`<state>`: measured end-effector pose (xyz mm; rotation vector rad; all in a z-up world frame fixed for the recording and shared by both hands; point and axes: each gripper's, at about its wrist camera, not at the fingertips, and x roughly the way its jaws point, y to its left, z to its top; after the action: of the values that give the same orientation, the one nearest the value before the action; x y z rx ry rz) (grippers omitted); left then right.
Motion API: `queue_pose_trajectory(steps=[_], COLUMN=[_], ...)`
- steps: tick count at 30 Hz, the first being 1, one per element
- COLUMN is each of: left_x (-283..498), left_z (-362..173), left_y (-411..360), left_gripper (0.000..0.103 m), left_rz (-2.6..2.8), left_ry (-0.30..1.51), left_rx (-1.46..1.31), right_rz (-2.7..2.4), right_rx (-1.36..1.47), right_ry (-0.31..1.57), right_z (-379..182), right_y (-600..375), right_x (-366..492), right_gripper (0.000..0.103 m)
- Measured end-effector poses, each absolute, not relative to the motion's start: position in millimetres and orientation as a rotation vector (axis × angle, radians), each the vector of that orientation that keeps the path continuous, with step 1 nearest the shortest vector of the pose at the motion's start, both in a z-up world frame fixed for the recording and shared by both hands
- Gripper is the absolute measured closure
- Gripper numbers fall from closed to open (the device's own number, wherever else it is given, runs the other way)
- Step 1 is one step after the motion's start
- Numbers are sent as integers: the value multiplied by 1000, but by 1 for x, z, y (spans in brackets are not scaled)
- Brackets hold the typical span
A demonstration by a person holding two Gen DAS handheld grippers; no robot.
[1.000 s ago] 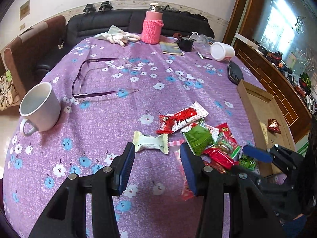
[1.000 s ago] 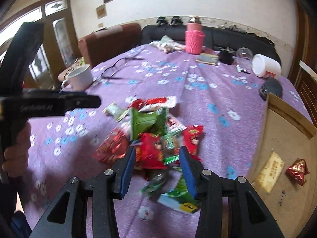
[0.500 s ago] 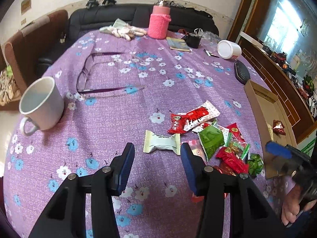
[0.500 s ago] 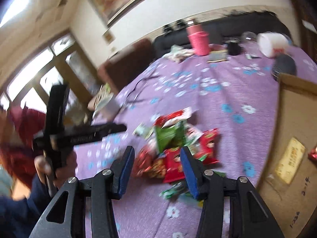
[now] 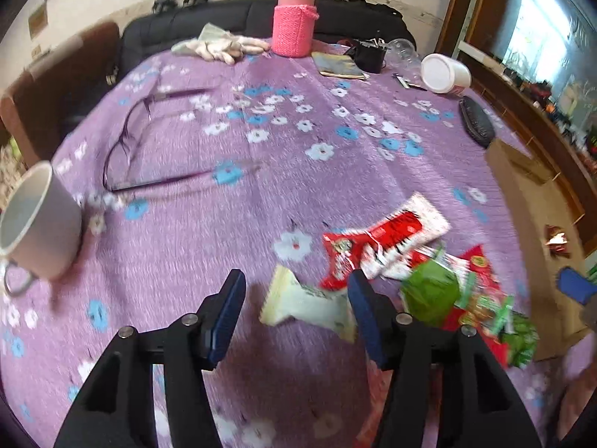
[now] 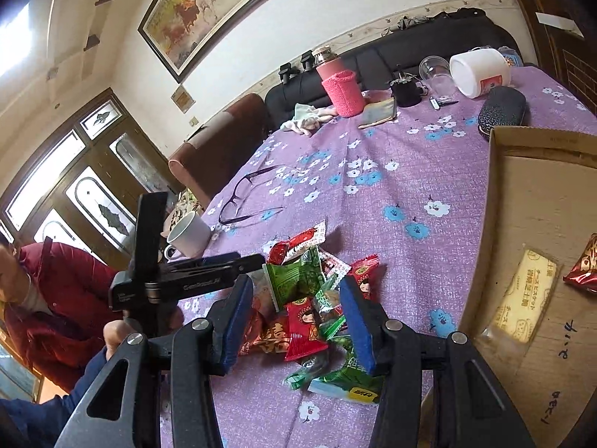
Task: Organize snacks
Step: 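Grasp the pink character bar with the left gripper while the right grasps a red packet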
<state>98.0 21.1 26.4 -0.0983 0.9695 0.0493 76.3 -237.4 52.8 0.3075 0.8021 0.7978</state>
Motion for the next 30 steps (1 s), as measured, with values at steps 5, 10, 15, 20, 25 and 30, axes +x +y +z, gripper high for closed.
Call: queue_pose_trajectory(steps=[5, 10, 15, 20, 25, 30], left_x=[97, 79, 54, 37, 33, 33], left_z=[18, 18, 19, 18, 17, 18], left_y=[18, 10, 6, 3, -1, -1], left_gripper=[48, 51, 51, 51, 51, 69], left_rz=[19, -22, -63, -66, -60, -56], left_ry=[995, 1019, 1043, 1042, 1030, 1022], left_rx=[-81, -56, -58, -33, -7, -3], right_rz=[792, 788, 789, 781, 772, 772], right_rx=[294, 299, 300, 298, 300, 300], right_ry=[799, 798, 798, 799, 801, 803], right_z=[54, 54, 54, 53, 52, 51], right_y=[-237, -238, -239, -239, -240, -240], right_x=[74, 75, 75, 77, 77, 78], right_gripper=[50, 50, 50, 50, 50, 50])
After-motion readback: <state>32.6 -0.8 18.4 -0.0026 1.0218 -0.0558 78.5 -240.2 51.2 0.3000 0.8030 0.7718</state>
